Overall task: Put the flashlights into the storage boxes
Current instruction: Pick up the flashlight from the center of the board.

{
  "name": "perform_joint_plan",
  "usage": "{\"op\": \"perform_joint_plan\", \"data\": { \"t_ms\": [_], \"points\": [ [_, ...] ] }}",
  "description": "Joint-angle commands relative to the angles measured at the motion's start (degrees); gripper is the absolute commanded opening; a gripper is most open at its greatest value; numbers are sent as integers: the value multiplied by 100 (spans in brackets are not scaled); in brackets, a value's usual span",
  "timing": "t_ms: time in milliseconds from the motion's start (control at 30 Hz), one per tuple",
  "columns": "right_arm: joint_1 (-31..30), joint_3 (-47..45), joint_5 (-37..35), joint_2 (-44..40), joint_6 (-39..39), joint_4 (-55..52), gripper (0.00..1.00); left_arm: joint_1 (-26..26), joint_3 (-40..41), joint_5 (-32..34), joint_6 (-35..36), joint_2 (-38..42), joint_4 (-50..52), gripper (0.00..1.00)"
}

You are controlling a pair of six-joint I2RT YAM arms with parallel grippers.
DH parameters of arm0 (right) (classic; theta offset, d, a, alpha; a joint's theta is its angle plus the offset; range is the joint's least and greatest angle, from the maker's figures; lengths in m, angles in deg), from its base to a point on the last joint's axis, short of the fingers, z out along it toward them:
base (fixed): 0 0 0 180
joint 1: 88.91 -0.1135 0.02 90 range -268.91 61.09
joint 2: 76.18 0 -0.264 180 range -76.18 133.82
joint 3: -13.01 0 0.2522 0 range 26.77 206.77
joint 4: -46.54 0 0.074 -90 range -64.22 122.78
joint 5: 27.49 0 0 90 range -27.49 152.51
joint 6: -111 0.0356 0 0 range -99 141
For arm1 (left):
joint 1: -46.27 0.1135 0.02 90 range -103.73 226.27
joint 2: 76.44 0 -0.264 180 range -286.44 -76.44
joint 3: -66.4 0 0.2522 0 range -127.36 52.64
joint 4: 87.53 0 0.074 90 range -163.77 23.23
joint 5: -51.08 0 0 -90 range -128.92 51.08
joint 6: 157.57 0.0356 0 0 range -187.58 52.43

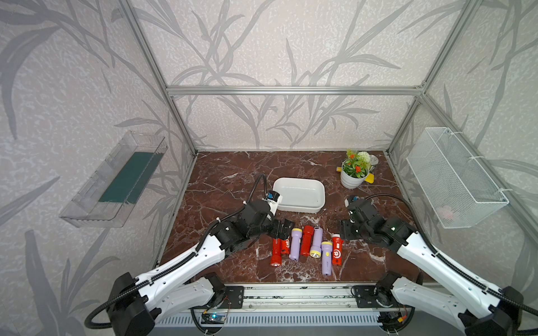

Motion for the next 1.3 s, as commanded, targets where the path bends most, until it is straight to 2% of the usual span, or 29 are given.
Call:
{"op": "perform_joint_plan", "data": {
  "t_ms": [0, 200, 433, 733, 1267],
  "points": [
    [-10, -112, 284, -26, 349, -426, 65, -184, -239, -94, -30, 89, 361, 99],
    [-45, -371, 427, -176, 700, -643, 64, -431, -557, -423, -16, -45, 448, 99],
    [-226, -701, 469, -319, 1051, -685, 64, -649, -1075, -415, -95, -132, 916, 99],
    [-518, -895, 491, 180, 1265, -248, 62, -755, -1538, -195, -52, -243, 1615, 99],
    [-546, -1171, 517, 717, 1331, 380, 62, -799, -1802, -25, 35, -425, 2104, 99]
  ]
}}
